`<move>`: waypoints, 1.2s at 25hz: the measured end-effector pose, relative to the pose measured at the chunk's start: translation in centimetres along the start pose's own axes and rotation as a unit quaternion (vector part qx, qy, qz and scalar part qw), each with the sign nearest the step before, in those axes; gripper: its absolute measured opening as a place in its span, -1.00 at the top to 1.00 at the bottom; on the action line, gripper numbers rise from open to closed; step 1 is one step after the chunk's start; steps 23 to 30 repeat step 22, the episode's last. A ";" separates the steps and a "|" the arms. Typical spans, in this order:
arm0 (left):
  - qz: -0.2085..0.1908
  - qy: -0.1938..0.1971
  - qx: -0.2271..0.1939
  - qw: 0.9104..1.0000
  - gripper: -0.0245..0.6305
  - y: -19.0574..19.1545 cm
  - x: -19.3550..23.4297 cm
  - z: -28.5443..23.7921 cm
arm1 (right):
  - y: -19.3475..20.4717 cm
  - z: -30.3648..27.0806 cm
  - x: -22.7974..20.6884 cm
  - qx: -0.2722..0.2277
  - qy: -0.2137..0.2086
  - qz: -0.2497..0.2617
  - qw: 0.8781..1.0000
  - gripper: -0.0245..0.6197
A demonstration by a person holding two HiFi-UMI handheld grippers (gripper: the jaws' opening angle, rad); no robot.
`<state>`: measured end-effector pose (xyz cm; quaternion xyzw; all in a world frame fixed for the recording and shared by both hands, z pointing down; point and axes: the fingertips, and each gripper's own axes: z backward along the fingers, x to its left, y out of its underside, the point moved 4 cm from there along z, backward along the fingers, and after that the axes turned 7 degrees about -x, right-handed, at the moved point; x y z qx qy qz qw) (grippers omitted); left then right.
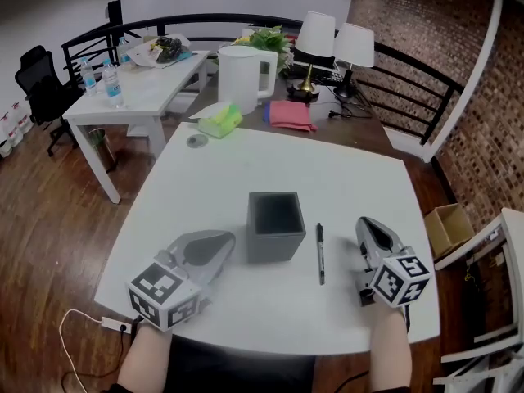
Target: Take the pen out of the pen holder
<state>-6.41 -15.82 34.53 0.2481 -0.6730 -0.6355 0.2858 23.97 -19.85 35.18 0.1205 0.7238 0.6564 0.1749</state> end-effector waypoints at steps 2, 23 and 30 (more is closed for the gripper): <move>0.000 0.000 0.000 1.000 0.92 0.1 0.0 0.0 | 0.0 0.0 0.0 0.001 0.000 0.000 1.000 0.89; 0.001 0.001 -0.002 1.000 0.92 0.0 -0.1 0.0 | -0.3 0.0 0.2 0.004 -0.006 0.007 1.000 0.89; 0.001 0.001 -0.002 1.000 0.92 0.0 -0.1 0.0 | -0.3 0.0 0.2 0.004 -0.006 0.007 1.000 0.89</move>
